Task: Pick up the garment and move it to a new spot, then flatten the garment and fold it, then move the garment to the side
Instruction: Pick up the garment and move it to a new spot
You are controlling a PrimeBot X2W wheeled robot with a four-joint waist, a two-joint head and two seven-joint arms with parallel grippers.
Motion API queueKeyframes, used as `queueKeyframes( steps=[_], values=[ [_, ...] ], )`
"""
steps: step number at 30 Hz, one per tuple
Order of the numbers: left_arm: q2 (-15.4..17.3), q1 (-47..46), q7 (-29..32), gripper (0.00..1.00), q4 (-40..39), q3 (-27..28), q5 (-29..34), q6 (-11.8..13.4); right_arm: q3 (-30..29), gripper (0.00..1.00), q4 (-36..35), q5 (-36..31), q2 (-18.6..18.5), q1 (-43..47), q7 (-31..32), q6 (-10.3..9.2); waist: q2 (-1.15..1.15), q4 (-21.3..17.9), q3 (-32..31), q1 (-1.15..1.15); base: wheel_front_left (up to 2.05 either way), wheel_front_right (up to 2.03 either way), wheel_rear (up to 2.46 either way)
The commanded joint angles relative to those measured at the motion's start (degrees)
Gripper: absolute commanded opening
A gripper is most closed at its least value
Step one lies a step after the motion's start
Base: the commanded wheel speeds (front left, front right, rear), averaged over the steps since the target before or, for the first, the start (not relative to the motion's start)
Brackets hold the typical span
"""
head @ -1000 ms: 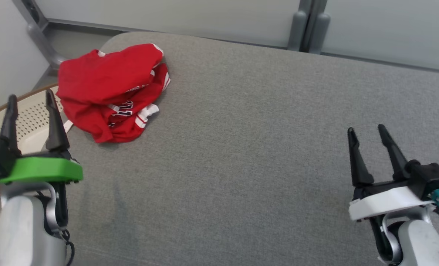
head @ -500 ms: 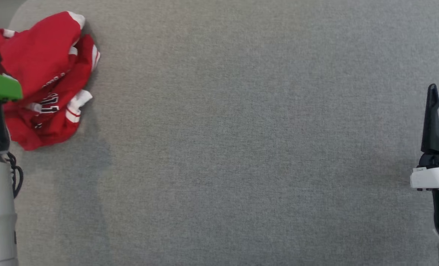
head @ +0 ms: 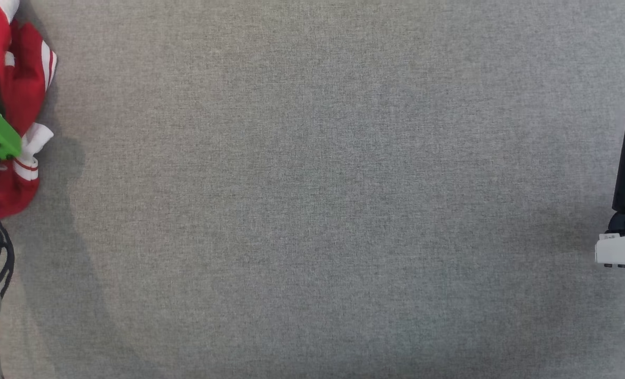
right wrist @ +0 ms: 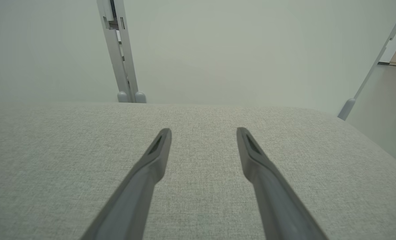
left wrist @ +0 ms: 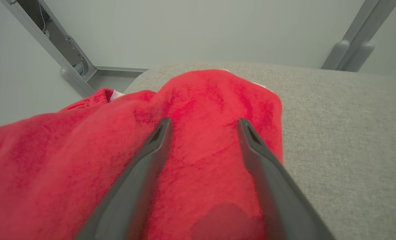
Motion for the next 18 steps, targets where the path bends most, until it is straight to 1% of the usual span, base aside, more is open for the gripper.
queueKeyframes(
  steps=[1,4,5,6,7,13,15,18],
  values=[
    [0.6,-0.5,2.1,1.0,1.5,-0.6,-0.2,-0.4,0.1,1.0,-0.4,-0.2,0.1,-0.9,0.2,0.03,0.0,0.0,0.4,-0.01,0.0,0.0,0.0],
    [0.4,-0.7,4.8,1.0,4.2,-1.0,-1.1,-0.7,0.6,1.0,-0.5,-0.1,0.2,-1.2,0.4,0.03,0.0,0.1,0.6,-0.01,0.0,0.0,0.0],
    [0.2,-0.7,5.2,0.7,4.8,-1.1,-1.4,-0.8,0.6,1.0,-0.5,-0.1,0.2,-1.2,0.3,0.03,0.0,0.2,0.6,-0.01,0.0,0.0,0.0],
    [0.2,-0.9,5.2,0.22,5.3,-1.1,-1.5,-0.8,0.9,1.0,-0.4,0.1,0.3,-1.3,0.3,0.03,0.0,0.2,0.6,-0.01,0.0,0.0,0.0],
    [0.3,-0.9,5.2,0.0,5.8,-1.2,-1.6,-0.9,1.0,1.0,-0.3,0.2,0.3,-1.3,0.4,0.03,0.0,0.2,0.6,-0.01,0.0,0.0,0.0],
    [0.6,-1.3,3.2,0.0,8.8,-1.5,-1.6,-0.7,1.4,1.0,0.9,0.6,0.3,-1.9,0.0,0.03,0.0,0.1,-0.2,-0.01,0.0,0.0,0.0],
    [1.1,-1.5,1.1,0.0,9.0,-1.6,-1.2,-0.8,1.6,1.0,1.3,0.8,0.4,-2.0,-0.2,0.03,0.0,0.0,-0.8,-0.01,0.0,0.0,0.0],
    [1.6,-2.2,-3.3,0.0,8.6,-1.6,-0.5,-0.3,2.1,1.0,2.3,0.9,0.7,-1.8,-0.7,0.03,0.0,0.0,-2.4,-0.01,0.0,0.0,0.0]
  ],
)
